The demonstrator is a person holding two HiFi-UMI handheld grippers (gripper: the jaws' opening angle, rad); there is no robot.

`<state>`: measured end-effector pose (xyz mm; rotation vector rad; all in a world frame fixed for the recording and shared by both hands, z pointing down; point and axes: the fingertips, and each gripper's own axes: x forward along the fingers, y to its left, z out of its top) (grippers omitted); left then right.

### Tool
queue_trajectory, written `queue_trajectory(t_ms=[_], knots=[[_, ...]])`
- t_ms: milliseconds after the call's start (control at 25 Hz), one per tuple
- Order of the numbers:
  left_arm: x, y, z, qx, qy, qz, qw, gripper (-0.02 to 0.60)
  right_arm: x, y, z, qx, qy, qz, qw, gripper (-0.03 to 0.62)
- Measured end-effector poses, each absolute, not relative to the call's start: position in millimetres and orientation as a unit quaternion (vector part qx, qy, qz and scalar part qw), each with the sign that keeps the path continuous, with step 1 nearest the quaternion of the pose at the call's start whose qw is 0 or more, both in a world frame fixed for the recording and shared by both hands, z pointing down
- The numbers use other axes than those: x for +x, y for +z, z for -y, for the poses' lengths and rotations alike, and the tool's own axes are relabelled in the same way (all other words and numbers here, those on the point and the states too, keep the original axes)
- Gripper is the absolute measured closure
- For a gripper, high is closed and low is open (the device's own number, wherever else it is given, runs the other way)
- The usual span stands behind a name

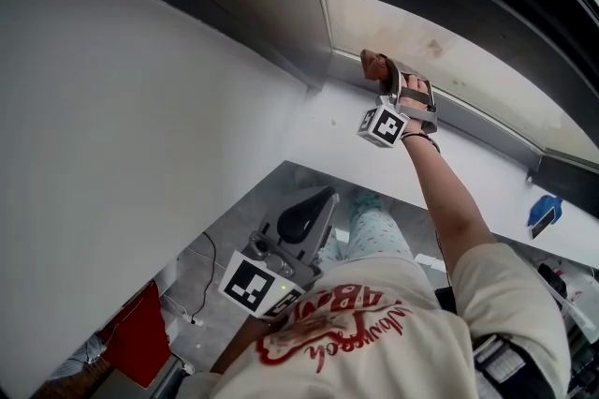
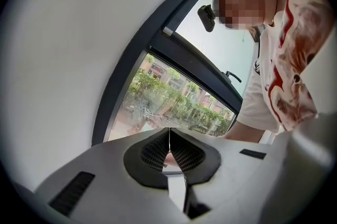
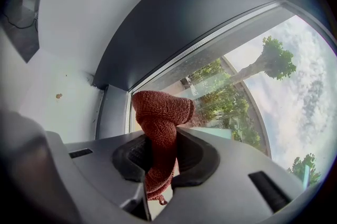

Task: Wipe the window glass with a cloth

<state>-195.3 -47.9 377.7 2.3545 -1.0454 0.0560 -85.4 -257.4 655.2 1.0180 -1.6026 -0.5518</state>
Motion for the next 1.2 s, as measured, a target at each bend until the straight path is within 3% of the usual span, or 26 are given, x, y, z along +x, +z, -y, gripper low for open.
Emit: queue_trajectory(t_ms=[1200], knots=[[-216, 403, 40, 0.859, 0.040, 0.412, 0.301, 0.560, -93, 765, 254, 0.370, -0.125, 0.684, 0.617, 0.513]])
